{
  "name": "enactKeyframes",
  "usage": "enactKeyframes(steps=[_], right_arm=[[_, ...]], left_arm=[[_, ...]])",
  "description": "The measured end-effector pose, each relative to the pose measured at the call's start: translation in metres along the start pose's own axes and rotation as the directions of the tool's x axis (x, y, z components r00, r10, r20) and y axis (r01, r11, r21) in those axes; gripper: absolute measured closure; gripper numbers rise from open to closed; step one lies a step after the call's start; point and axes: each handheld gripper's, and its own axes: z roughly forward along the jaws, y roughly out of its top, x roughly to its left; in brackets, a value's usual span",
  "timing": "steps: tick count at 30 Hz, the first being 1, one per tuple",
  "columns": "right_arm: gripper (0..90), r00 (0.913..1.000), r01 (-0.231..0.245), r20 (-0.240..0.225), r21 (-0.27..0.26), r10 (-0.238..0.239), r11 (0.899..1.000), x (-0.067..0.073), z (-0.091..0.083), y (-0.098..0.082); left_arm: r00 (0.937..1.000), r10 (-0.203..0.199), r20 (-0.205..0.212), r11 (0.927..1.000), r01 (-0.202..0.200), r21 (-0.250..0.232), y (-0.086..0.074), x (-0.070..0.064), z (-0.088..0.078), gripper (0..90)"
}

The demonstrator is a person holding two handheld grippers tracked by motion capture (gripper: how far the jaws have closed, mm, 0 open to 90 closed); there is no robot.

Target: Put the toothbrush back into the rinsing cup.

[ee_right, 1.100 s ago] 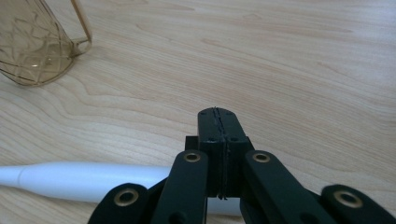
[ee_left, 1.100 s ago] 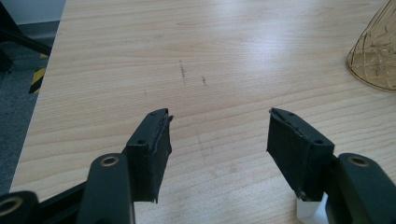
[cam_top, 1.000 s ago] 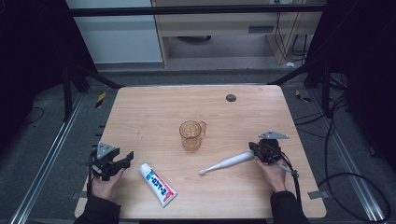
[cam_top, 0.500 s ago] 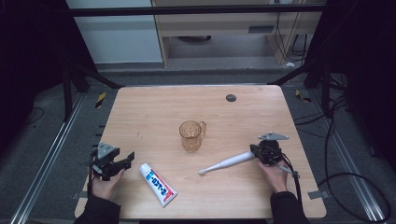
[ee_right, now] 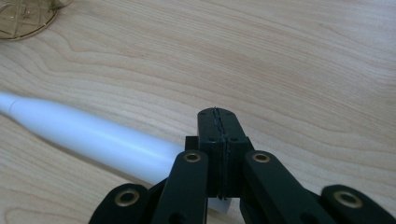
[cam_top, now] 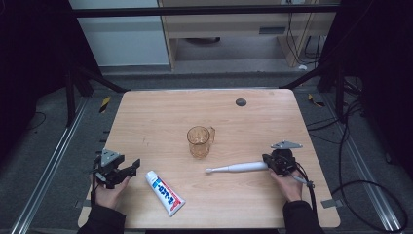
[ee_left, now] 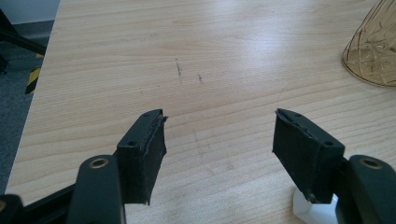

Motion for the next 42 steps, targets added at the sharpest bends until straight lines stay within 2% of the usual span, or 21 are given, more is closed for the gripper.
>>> enactKeyframes(steps=[9,24,31,42], right_arm=[[90.0,0.9998,0.017,-0.006,0.005,-0.017,1.000,0.004,-0.009,-0.007],[89.9,0.9977,0.053,-0.044,0.016,-0.052,0.998,0.019,-0.020,-0.014],[90.0,0.9976,0.051,-0.048,0.029,-0.050,0.998,0.022,-0.021,-0.016],[89.8,0.9969,0.058,-0.055,0.020,-0.057,0.998,0.028,-0.029,-0.022]], left_arm=[[1.0000,-0.004,-0.007,1.0000,0.004,0.000,-0.001,0.001,0.000,33.1],[0.9999,-0.004,-0.014,1.0000,0.004,0.005,-0.001,0.002,-0.001,33.0],[0.9998,-0.011,-0.017,0.9999,0.011,0.002,-0.001,0.002,-0.001,33.1],[0.9998,-0.008,-0.018,1.0000,0.008,0.005,-0.001,0.002,-0.001,33.0]])
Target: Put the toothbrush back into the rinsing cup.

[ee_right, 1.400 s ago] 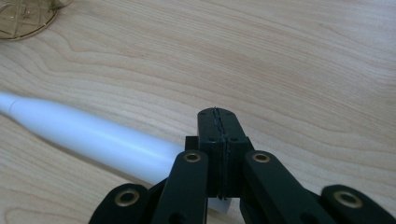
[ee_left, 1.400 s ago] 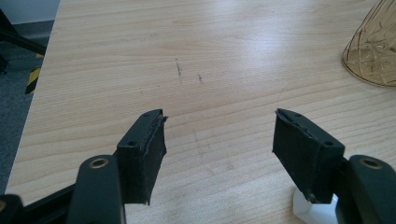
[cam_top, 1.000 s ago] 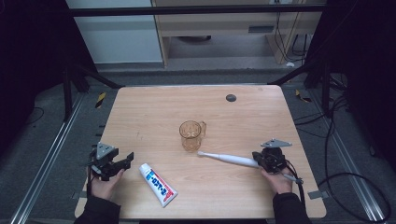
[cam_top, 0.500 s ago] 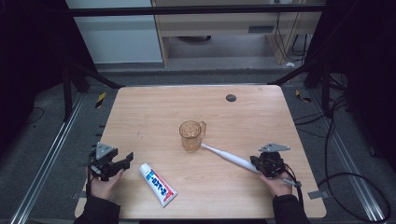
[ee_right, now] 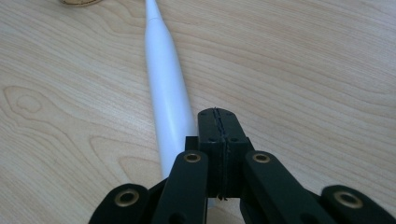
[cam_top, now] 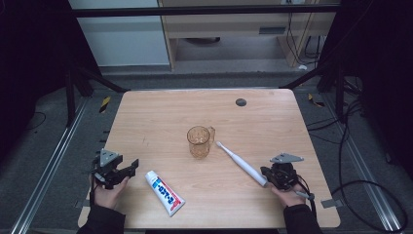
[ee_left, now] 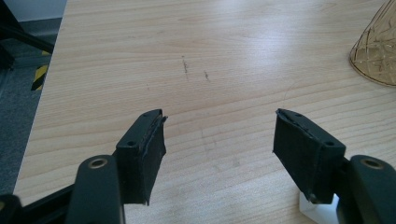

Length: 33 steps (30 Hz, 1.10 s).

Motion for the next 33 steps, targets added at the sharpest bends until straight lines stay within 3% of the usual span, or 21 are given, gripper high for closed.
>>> enactKeyframes(steps=[5,11,20,26,33], right_arm=[[87.3,0.9999,0.011,0.010,-0.008,-0.011,1.000,0.002,-0.002,0.002],[72.6,0.9997,0.016,0.017,-0.036,-0.015,0.999,0.002,-0.011,0.012],[51.7,0.9996,0.023,0.017,-0.034,-0.023,0.999,0.002,-0.016,0.029],[49.0,0.9990,0.042,-0.011,-0.034,-0.043,0.999,0.006,-0.016,0.044],[50.3,0.9957,0.090,-0.021,0.005,-0.090,0.996,0.015,-0.013,0.056]], left_arm=[[1.0000,0.000,0.001,1.0000,0.000,0.000,0.000,0.000,0.000,33.1],[1.0000,0.002,0.007,1.0000,-0.002,0.003,0.000,0.000,0.001,33.1],[0.9999,0.011,0.006,0.9999,-0.011,0.008,0.001,0.000,0.001,33.0],[0.9997,0.021,0.008,0.9996,-0.022,0.019,0.001,-0.001,0.003,32.7],[0.9997,0.023,0.009,0.9995,-0.023,0.021,0.001,0.000,0.003,32.6]])
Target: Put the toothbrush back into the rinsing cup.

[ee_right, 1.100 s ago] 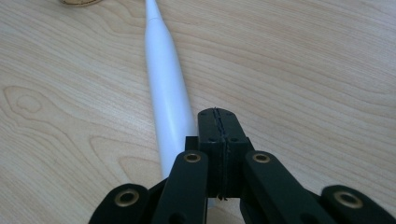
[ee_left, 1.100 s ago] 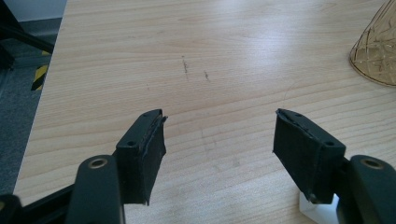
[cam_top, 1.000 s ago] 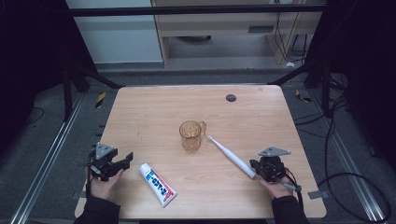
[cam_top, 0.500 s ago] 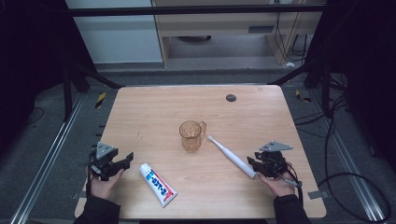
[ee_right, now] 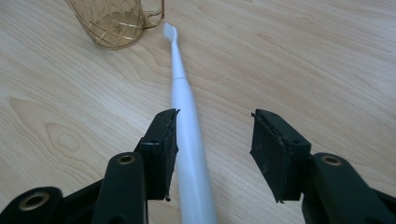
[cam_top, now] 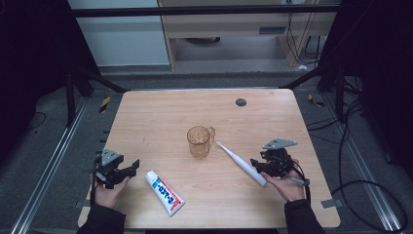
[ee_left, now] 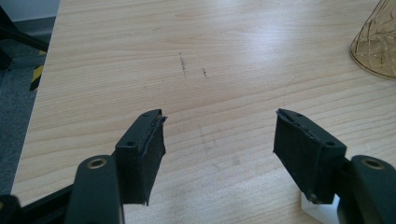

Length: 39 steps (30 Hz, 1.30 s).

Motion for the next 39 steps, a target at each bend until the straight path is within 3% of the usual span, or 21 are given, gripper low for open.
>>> enactKeyframes(steps=[10,25,39], right_arm=[[52.7,0.9984,0.056,-0.003,0.028,-0.056,0.998,0.007,0.017,0.019],[54.9,0.9972,0.073,-0.026,0.112,-0.070,0.991,0.010,0.039,0.039],[55.8,0.9962,0.084,-0.041,0.199,-0.077,0.976,0.010,0.056,0.040]], left_arm=[[1.0000,0.003,0.008,1.0000,-0.003,0.007,0.000,0.000,0.001,32.7],[0.9998,0.000,0.020,0.9998,0.000,0.020,0.000,0.001,0.003,32.8],[0.9998,0.002,0.019,0.9998,-0.003,0.022,0.000,0.001,0.003,32.7]])
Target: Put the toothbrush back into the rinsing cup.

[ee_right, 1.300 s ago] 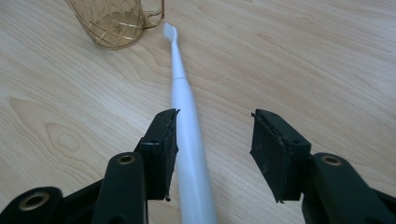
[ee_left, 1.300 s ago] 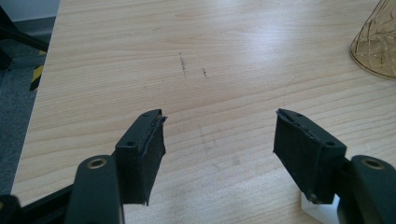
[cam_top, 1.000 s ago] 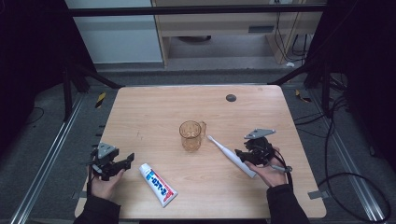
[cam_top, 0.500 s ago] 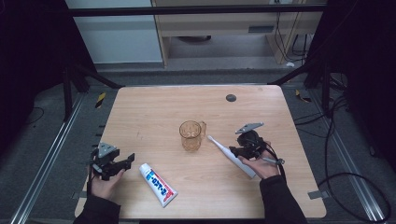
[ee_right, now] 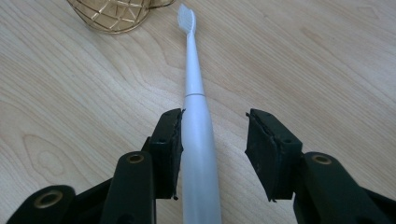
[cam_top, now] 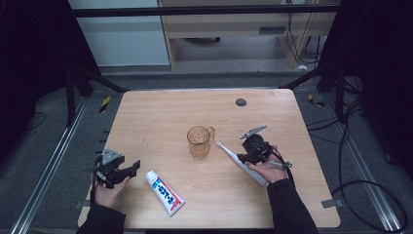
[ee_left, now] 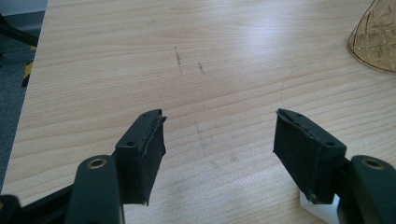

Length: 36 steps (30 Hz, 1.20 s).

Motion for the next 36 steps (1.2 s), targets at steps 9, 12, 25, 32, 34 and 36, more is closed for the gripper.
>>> enactKeyframes(steps=[9,12,25,32,34,36], right_arm=[[56.4,0.9999,0.008,-0.010,0.039,-0.007,0.999,-0.001,0.010,-0.001],[56.5,0.9998,0.011,-0.014,0.043,-0.010,0.999,0.000,0.011,-0.001],[56.7,0.9996,0.020,-0.024,0.101,-0.018,0.995,0.002,0.019,-0.002],[57.1,0.9995,0.021,-0.025,0.123,-0.018,0.992,0.000,0.024,-0.003],[57.2,0.9994,0.025,-0.026,0.124,-0.022,0.992,0.001,0.025,-0.003],[57.4,0.9994,0.024,-0.026,0.134,-0.021,0.991,0.002,0.026,-0.003]], left_arm=[[1.0000,0.002,0.000,1.0000,-0.002,0.005,0.000,0.000,0.001,32.7],[1.0000,0.002,0.001,1.0000,-0.002,0.006,0.000,0.000,0.001,32.6],[1.0000,0.000,0.003,1.0000,0.000,0.008,0.000,-0.001,0.002,32.5],[1.0000,0.008,0.002,0.9999,-0.008,0.014,0.000,-0.001,0.002,32.3],[1.0000,0.006,0.004,0.9999,-0.006,0.014,0.000,-0.001,0.002,32.3],[1.0000,0.006,0.003,0.9999,-0.006,0.014,0.000,-0.001,0.002,32.4]])
